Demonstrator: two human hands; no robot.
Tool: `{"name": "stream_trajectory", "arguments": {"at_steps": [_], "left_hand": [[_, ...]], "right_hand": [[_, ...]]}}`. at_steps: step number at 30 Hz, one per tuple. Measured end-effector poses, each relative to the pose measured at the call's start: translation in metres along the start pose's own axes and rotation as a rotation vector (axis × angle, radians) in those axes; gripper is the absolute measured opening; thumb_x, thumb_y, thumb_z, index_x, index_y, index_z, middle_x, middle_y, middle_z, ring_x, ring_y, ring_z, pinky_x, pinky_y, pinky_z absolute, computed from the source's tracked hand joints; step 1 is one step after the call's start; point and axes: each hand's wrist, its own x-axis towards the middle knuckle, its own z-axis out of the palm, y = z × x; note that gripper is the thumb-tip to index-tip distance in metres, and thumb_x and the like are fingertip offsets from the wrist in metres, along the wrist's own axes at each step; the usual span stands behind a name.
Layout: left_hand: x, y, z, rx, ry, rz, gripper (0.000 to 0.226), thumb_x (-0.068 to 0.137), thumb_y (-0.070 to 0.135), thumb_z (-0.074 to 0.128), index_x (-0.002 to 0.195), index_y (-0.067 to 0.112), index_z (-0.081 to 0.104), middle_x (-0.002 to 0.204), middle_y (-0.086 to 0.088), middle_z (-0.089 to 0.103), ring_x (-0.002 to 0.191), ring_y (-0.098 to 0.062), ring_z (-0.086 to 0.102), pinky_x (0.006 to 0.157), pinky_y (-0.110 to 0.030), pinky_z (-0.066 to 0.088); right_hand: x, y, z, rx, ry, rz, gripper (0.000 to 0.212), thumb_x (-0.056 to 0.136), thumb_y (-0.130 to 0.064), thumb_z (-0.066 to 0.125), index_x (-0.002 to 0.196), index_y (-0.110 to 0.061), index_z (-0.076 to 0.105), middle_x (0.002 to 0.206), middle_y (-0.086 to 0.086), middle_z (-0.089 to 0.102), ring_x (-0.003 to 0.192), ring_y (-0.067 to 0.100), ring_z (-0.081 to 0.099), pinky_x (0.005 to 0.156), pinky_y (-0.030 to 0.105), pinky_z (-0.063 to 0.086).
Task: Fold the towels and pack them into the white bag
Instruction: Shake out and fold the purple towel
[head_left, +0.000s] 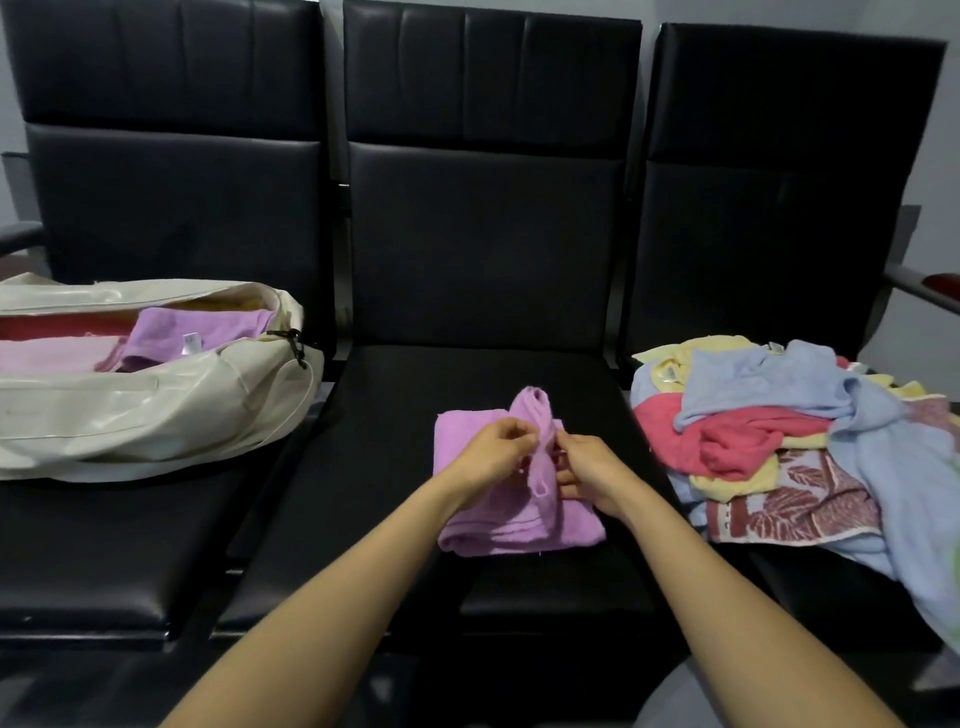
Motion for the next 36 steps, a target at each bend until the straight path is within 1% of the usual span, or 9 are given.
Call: {"name": "stream_trajectory", "arguments": {"at_steps": [4, 9, 12, 17, 21, 26, 31, 34, 36], "left_hand": [[0.008, -0.007, -0.002, -0.015, 0.047, -0.126, 0.025, 0.101, 0.003, 0.038, 0.124, -0.001, 0.048, 0.088, -0.012, 0.061, 0.075, -0.023, 0.062, 0.08, -0.043, 0.058], [0.007, -0.012, -0.028, 0.289, 0.26, -0.06, 0.033, 0.093, 0.009, 0.058, 0.126, 0.004, 0.057, 0.108, -0.008, 0.063, 0.083, -0.015, 0.063, 0.07, -0.018, 0.051], [0.003, -0.014, -0.049, 0.527, 0.393, -0.042, 0.031, 0.09, 0.009, 0.057, 0.121, 0.007, 0.06, 0.121, -0.008, 0.06, 0.11, -0.022, 0.058, 0.085, -0.026, 0.045], [0.001, -0.029, -0.069, 0.552, 0.296, -0.342, 0.031, 0.088, 0.03, 0.065, 0.099, 0.002, 0.06, 0.098, -0.01, 0.061, 0.078, -0.018, 0.057, 0.064, -0.028, 0.05], [0.0, -0.03, -0.066, 0.251, 0.206, -0.415, 0.048, 0.081, 0.035, 0.075, 0.112, 0.002, 0.058, 0.109, -0.007, 0.06, 0.09, -0.017, 0.058, 0.064, -0.025, 0.049], [-0.002, -0.028, -0.063, 0.218, 0.173, -0.412, 0.035, 0.078, 0.024, 0.078, 0.101, 0.005, 0.06, 0.104, -0.006, 0.06, 0.088, -0.017, 0.058, 0.065, -0.024, 0.049], [-0.007, -0.02, -0.069, -0.017, 0.161, -0.367, 0.036, 0.081, 0.02, 0.07, 0.113, 0.008, 0.058, 0.111, -0.009, 0.062, 0.101, -0.023, 0.06, 0.089, -0.035, 0.052], [-0.012, -0.014, -0.078, -0.136, 0.268, -0.234, 0.037, 0.081, 0.015, 0.073, 0.11, 0.004, 0.053, 0.111, -0.011, 0.06, 0.091, -0.019, 0.061, 0.075, -0.03, 0.052], [-0.016, -0.013, -0.087, -0.152, 0.298, -0.105, 0.048, 0.08, 0.015, 0.076, 0.118, 0.016, 0.046, 0.111, -0.009, 0.056, 0.091, -0.017, 0.059, 0.07, -0.026, 0.049]], "right_hand": [[0.007, 0.003, -0.006, -0.192, 0.106, 0.004, 0.053, 0.098, -0.052, 0.035, 0.1, -0.012, 0.069, 0.099, 0.011, 0.07, 0.089, 0.024, 0.065, 0.073, 0.032, 0.048], [0.001, 0.003, -0.006, -0.444, 0.124, -0.203, 0.033, 0.092, -0.017, 0.06, 0.124, -0.011, 0.056, 0.118, 0.007, 0.06, 0.096, 0.016, 0.057, 0.075, 0.026, 0.043], [-0.001, 0.001, -0.008, -0.464, 0.207, -0.307, 0.035, 0.088, -0.009, 0.059, 0.123, -0.012, 0.054, 0.116, 0.007, 0.06, 0.093, 0.015, 0.056, 0.074, 0.025, 0.043], [-0.002, 0.006, -0.007, -0.785, 0.22, -0.157, 0.039, 0.091, -0.02, 0.059, 0.127, -0.011, 0.048, 0.119, 0.009, 0.053, 0.097, 0.02, 0.057, 0.072, 0.027, 0.045], [-0.002, 0.002, -0.009, -0.649, 0.151, -0.014, 0.046, 0.09, -0.031, 0.065, 0.124, -0.004, 0.051, 0.113, 0.011, 0.055, 0.091, 0.019, 0.056, 0.069, 0.026, 0.043], [-0.001, 0.0, -0.01, -0.453, 0.095, 0.038, 0.056, 0.086, -0.027, 0.071, 0.129, -0.002, 0.046, 0.127, 0.014, 0.053, 0.094, 0.019, 0.049, 0.081, 0.03, 0.044], [0.002, -0.008, -0.007, -0.251, 0.036, 0.041, 0.059, 0.083, -0.028, 0.072, 0.131, -0.005, 0.049, 0.126, 0.012, 0.056, 0.099, 0.019, 0.053, 0.084, 0.032, 0.043], [0.003, -0.016, -0.011, 0.019, -0.008, -0.06, 0.058, 0.079, -0.02, 0.076, 0.131, -0.008, 0.053, 0.117, 0.01, 0.063, 0.1, 0.021, 0.061, 0.081, 0.033, 0.047], [0.004, -0.019, -0.013, 0.161, -0.011, -0.145, 0.075, 0.076, -0.013, 0.078, 0.141, -0.016, 0.041, 0.133, 0.012, 0.054, 0.112, 0.026, 0.058, 0.088, 0.038, 0.049]]}}
